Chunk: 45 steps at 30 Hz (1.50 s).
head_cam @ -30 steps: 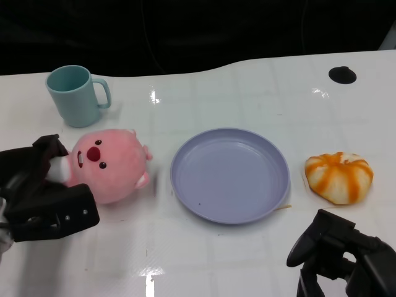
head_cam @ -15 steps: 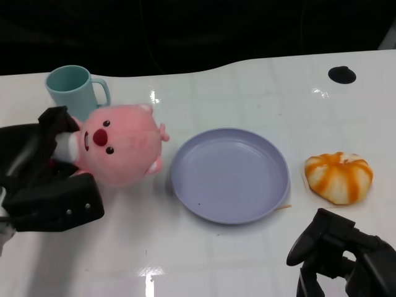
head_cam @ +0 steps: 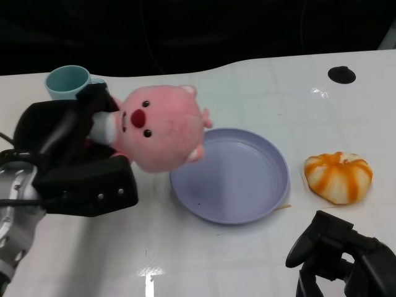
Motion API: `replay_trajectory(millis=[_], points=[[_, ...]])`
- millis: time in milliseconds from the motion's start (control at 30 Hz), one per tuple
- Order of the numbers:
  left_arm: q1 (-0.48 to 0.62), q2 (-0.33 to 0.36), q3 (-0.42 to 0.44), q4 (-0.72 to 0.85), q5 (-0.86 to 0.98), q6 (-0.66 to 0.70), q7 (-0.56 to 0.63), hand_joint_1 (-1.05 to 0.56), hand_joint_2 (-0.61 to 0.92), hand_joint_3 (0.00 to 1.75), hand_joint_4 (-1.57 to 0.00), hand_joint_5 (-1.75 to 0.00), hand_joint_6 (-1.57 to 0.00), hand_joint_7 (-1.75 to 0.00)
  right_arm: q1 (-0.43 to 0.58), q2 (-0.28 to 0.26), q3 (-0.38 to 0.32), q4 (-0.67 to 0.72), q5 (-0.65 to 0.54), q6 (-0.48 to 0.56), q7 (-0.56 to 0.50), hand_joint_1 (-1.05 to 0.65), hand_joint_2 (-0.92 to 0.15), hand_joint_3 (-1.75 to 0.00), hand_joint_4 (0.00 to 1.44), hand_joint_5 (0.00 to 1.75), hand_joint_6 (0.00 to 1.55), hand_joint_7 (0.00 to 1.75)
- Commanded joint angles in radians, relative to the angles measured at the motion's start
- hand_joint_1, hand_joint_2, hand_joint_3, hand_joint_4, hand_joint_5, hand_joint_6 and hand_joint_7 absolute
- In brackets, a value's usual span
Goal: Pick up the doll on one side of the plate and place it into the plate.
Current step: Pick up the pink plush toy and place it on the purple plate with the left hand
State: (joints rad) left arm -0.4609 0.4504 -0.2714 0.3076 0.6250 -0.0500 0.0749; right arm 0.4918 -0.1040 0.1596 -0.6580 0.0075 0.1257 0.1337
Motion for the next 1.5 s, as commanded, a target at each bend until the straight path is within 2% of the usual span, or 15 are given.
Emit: replay_trajectory(millis=[33, 267, 500, 633, 900, 1033, 1067, 1100, 1167, 1233, 1267, 1300, 1367, 1400, 1500], points=[[-0.039, -0.022, -0.013, -0.021, 0.014, 0.035, -0.039, -0.16, 0.54, 0.80, -0.87, -1.75, -0.65, -1.75, 0.002, 0.002, 0.001, -0.006, 0.005, -0.010, -0.005, 0.13, -0.45, -1.38, 0.73, 1.75, 0.58, 1.57], [-0.095, -0.109, -0.063, 0.014, 0.024, 0.074, -0.079, -0.15, 0.53, 0.85, -0.90, -1.75, -0.67, -1.75, 0.005, -0.002, 0.003, -0.010, 0.005, -0.011, 0.001, 0.11, -0.44, -1.38, 0.72, 1.75, 0.58, 1.57], [-0.148, -0.185, -0.110, 0.096, 0.031, 0.072, -0.076, -0.17, 0.51, 0.96, -0.91, -1.75, -0.70, -1.75, 0.011, -0.002, 0.003, -0.010, 0.005, -0.019, 0.000, 0.11, -0.43, -1.39, 0.72, 1.75, 0.59, 1.57], [-0.171, -0.215, -0.126, 0.154, 0.035, 0.067, -0.072, -0.20, 0.55, 1.01, -0.92, -1.75, -0.72, -1.75, 0.013, -0.003, 0.003, -0.016, 0.004, -0.013, 0.000, 0.10, -0.43, -1.39, 0.72, 1.75, 0.59, 1.56], [-0.209, -0.267, -0.160, 0.251, 0.047, 0.060, -0.052, -0.21, 0.66, 0.69, -0.89, -1.75, -0.65, -1.75, 0.020, -0.003, 0.011, -0.024, 0.001, -0.012, -0.001, 0.11, -0.44, -1.38, 0.72, 1.75, 0.59, 1.56], [-0.218, -0.278, -0.157, 0.284, 0.026, 0.056, -0.070, -0.15, 0.54, 0.89, -0.87, -1.75, -0.66, -1.75, 0.022, -0.001, 0.012, -0.028, 0.002, -0.007, -0.004, 0.11, -0.44, -1.37, 0.73, 1.75, 0.59, 1.56], [-0.217, -0.278, -0.156, 0.278, 0.021, 0.065, -0.087, -0.19, 0.51, 0.92, -0.82, -1.74, -0.75, -1.32, 0.022, -0.002, 0.012, -0.029, 0.003, -0.006, -0.003, 0.11, -0.45, -1.37, 0.73, 1.75, 0.59, 1.56], [-0.214, -0.278, -0.156, 0.269, 0.019, 0.075, -0.099, -0.20, 0.50, 0.93, -0.80, -1.73, -0.85, -1.01, 0.022, -0.002, 0.011, -0.030, 0.003, -0.007, -0.003, 0.11, -0.45, -1.37, 0.73, 1.75, 0.59, 1.56], [-0.205, -0.278, -0.154, 0.247, 0.016, 0.088, -0.113, -0.22, 0.52, 0.84, -0.78, -1.68, -0.96, -0.55, 0.022, -0.004, 0.010, -0.028, 0.005, -0.013, -0.001, 0.10, -0.44, -1.37, 0.73, 1.75, 0.59, 1.56], [-0.194, -0.274, -0.152, 0.225, 0.007, 0.091, -0.131, -0.23, 0.63, 0.61, -0.74, -1.70, -0.97, -0.30, 0.022, -0.005, 0.008, -0.026, 0.007, -0.017, 0.001, 0.09, -0.44, -1.37, 0.73, 1.75, 0.59, 1.56], [-0.189, -0.270, -0.150, 0.214, 0.001, 0.089, -0.146, -0.27, 0.71, 0.47, -0.71, -1.67, -0.92, -0.19, 0.022, -0.005, 0.007, -0.025, 0.008, -0.017, 0.002, 0.09, -0.44, -1.37, 0.73, 1.75, 0.59, 1.56], [-0.186, -0.265, -0.150, 0.205, -0.007, 0.084, -0.162, -0.34, 0.82, 0.28, -0.65, -1.25, -0.83, -0.09, 0.022, -0.006, 0.006, -0.023, 0.006, -0.021, 0.002, 0.09, -0.43, -1.37, 0.73, 1.75, 0.59, 1.56], [-0.182, -0.250, -0.154, 0.188, -0.015, 0.072, -0.189, -0.47, 0.90, 0.20, -0.65, -0.58, -0.66, -0.02, 0.022, -0.008, 0.006, -0.021, 0.003, -0.025, 0.002, 0.08, -0.43, -1.37, 0.73, 1.75, 0.59, 1.56], [-0.181, -0.241, -0.160, 0.179, -0.010, 0.068, -0.201, -0.51, 0.91, 0.21, -0.63, -0.44, -0.61, -0.01, 0.022, -0.008, 0.006, -0.021, 0.002, -0.025, 0.002, 0.08, -0.43, -1.37, 0.73, 1.75, 0.59, 1.56], [-0.183, -0.210, -0.188, 0.135, 0.020, 0.079, -0.252, -0.67, 0.92, 0.36, -0.49, -0.22, -0.40, 0.00, 0.020, -0.007, 0.006, -0.020, 0.002, -0.027, 0.001, 0.08, -0.42, -1.38, 0.73, 1.75, 0.59, 1.56]])
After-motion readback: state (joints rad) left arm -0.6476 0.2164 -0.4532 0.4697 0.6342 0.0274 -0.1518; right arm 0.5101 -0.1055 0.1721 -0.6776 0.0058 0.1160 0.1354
